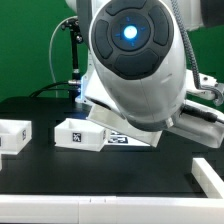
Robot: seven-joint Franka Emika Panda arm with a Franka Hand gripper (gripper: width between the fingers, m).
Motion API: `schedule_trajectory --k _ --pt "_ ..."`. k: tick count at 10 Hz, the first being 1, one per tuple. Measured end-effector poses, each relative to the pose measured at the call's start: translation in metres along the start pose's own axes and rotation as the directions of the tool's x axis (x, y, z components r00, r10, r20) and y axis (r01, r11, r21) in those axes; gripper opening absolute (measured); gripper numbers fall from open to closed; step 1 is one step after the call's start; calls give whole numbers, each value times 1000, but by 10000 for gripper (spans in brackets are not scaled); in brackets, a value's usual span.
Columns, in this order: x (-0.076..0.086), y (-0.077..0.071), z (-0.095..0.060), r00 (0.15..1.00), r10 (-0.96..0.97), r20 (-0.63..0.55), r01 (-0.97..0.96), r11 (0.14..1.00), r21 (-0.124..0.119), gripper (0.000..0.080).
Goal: Assemble drawer
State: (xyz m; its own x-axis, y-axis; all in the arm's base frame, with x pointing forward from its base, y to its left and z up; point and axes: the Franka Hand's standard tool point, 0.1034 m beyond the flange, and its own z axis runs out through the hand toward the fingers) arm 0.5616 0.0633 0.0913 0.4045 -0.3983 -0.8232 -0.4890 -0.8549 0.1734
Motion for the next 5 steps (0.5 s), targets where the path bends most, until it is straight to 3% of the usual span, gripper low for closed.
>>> schedule_trajectory --k 1,2,3,4,5 --pt "5 0 -4 1000 6 -21 -4 998 59 32" --pt "10 -2 -8 999 18 -29 -13 989 146 32" --pt "17 -7 -16 998 55 25 -60 951 304 32" --pt "28 -4 -28 996 71 60 -90 900 427 32" --pt "33 1 -36 995 80 56 -97 862 497 32"
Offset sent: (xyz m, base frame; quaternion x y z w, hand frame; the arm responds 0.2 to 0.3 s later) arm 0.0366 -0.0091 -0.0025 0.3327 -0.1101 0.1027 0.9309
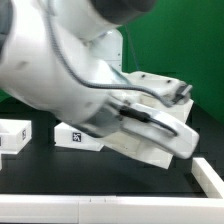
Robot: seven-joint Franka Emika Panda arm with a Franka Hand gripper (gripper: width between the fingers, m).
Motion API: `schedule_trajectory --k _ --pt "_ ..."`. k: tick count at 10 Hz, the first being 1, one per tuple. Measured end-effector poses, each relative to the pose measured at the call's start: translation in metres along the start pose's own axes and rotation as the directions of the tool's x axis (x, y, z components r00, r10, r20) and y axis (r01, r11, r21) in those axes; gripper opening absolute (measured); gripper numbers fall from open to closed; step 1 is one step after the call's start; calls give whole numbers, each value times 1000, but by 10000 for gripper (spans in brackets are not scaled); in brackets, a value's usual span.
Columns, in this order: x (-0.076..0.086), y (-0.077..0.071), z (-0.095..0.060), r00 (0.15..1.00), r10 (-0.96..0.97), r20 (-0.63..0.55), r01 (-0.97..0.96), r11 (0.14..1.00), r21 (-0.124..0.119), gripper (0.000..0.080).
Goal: Assemble drawer
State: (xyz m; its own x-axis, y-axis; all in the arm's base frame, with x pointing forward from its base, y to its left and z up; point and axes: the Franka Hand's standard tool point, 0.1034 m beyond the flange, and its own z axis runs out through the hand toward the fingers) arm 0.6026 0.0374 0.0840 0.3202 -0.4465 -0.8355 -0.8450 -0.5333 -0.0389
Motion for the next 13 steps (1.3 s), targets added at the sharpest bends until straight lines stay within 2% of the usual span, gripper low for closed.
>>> schedule_trajectory --k 1,2,3,4,6,7,8,9,11,13 --pt "-3 1 -4 1000 -3 -14 3 1000 12 32" --pt "4 -3 -6 999 -9 -39 12 996 86 32" --pt "9 2 -7 999 8 -51 -2 993 115 32" --pt "15 1 -9 997 13 -70 -1 985 172 32" --pt "28 0 -6 992 118 -36 -105 960 258 32" --pt "32 -7 -5 986 168 6 -161 936 314 32" --pt "36 -16 -4 979 203 35 -200 902 382 32" --pt "38 -23 3 971 234 36 -228 884 407 32" --pt "32 -36 19 963 265 51 -263 877 402 32" --pt "33 -44 24 960 275 53 -274 880 388 32"
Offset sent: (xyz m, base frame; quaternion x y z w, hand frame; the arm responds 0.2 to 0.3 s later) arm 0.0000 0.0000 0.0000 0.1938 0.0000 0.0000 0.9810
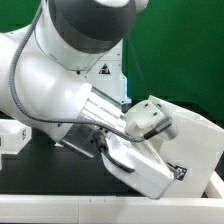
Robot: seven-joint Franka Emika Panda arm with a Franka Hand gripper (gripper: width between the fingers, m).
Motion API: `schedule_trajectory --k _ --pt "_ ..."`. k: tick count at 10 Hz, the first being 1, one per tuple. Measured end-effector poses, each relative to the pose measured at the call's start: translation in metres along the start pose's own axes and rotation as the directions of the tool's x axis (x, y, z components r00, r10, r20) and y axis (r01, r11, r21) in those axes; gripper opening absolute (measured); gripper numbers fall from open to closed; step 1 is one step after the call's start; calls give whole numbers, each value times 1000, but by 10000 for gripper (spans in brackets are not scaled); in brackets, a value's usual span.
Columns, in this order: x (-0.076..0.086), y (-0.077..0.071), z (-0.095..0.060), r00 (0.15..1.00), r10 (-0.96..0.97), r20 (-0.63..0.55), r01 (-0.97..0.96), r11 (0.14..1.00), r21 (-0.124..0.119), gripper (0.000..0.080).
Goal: Assemble drawer
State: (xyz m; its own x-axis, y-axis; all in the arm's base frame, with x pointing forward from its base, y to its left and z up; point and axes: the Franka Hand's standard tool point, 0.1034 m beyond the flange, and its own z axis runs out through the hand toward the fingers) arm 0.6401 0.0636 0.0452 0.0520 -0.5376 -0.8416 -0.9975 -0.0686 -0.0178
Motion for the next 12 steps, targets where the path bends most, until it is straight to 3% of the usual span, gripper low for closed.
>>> schedule_trajectory --k 4,9,10,11,12 --pt "-2 -19 10 999 43 -4 -43 999 -6 32" --pt "-1 -19 9 998 65 -5 -65 998 -5 32" --pt "0 -19 8 998 65 -5 -65 998 -5 226" --pt "0 -19 8 998 66 -5 -66 998 -4 362" --pt "0 -19 7 998 66 -5 -66 998 -3 362"
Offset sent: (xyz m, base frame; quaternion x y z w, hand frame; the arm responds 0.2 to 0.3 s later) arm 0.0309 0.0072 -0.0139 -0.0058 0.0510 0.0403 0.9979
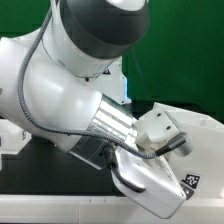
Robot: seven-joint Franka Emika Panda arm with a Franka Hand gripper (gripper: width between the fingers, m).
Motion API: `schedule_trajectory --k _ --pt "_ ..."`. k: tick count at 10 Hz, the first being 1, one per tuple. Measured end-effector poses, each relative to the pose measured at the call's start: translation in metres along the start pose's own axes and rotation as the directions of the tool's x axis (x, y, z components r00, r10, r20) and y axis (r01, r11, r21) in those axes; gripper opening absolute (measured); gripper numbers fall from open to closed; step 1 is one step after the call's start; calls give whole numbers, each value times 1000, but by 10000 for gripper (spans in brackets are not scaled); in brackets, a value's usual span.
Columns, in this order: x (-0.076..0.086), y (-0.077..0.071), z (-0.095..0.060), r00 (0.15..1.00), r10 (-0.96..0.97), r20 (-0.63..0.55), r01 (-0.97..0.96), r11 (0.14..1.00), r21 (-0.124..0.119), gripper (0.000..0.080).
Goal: Assemble drawer
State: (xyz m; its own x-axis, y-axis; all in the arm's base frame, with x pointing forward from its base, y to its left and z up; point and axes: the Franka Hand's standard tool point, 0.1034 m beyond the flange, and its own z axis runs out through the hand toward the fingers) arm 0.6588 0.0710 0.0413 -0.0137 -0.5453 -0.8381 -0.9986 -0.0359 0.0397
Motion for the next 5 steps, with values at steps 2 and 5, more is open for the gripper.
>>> schedule_trajectory --k 2,5 --pt "0 0 -1 1000 1 0 -1 1000 1 616" --pt "2 -4 -2 1000 -8 -26 9 1000 12 648"
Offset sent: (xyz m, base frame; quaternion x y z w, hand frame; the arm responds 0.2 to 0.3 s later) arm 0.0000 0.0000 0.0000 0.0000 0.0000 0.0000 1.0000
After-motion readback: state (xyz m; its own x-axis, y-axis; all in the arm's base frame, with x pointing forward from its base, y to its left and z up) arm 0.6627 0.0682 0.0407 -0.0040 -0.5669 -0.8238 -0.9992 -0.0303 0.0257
